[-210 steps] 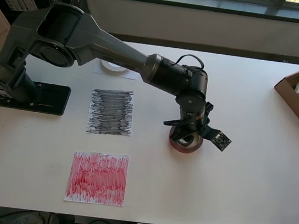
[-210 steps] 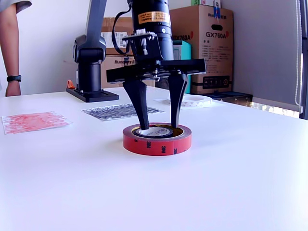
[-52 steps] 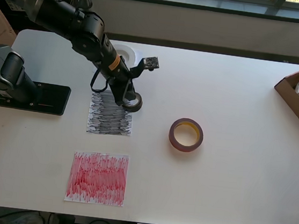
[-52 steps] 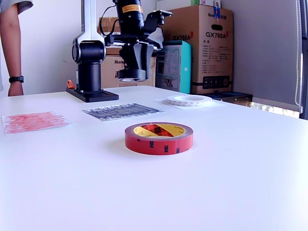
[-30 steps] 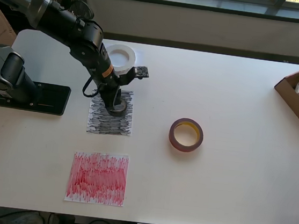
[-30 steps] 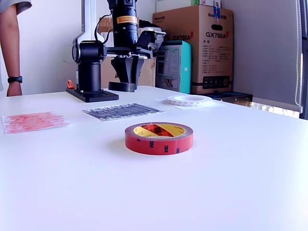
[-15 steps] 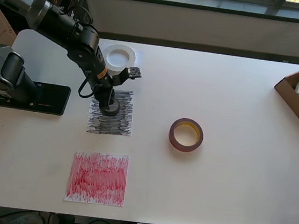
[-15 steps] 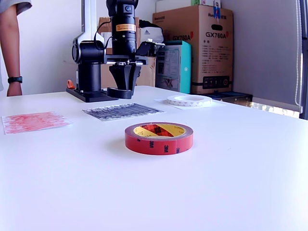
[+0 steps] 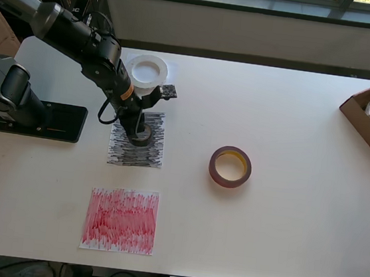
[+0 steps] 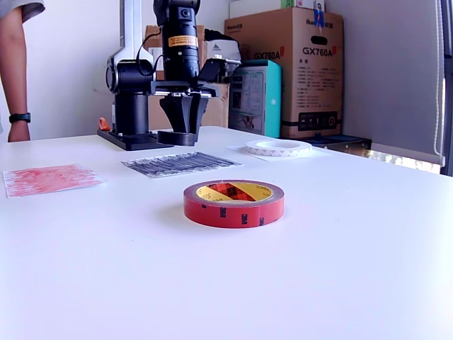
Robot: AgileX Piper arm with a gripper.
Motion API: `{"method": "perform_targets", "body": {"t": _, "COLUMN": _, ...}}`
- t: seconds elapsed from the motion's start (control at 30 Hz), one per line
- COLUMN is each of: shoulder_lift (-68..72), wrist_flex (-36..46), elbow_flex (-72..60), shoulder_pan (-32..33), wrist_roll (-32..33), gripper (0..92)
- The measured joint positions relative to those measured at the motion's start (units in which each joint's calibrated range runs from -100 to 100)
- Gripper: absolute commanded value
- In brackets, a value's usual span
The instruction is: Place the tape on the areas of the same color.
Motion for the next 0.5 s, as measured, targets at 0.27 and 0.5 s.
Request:
{"method": "perform_targets", "body": {"t": 0.27, "shoulder_lift": 0.0, "wrist_flex": -0.17, "elbow_flex": 0.0, "shoulder_pan": 0.0, "wrist_roll": -0.5, "gripper": 33.6}}
{"method": "perform_targets", "body": {"t": 0.5, "shoulder_lift": 0.0, "wrist_flex": -0.17, "elbow_flex": 0.0, "shoulder_pan": 0.69, "wrist_roll": -0.73, "gripper": 33.6}}
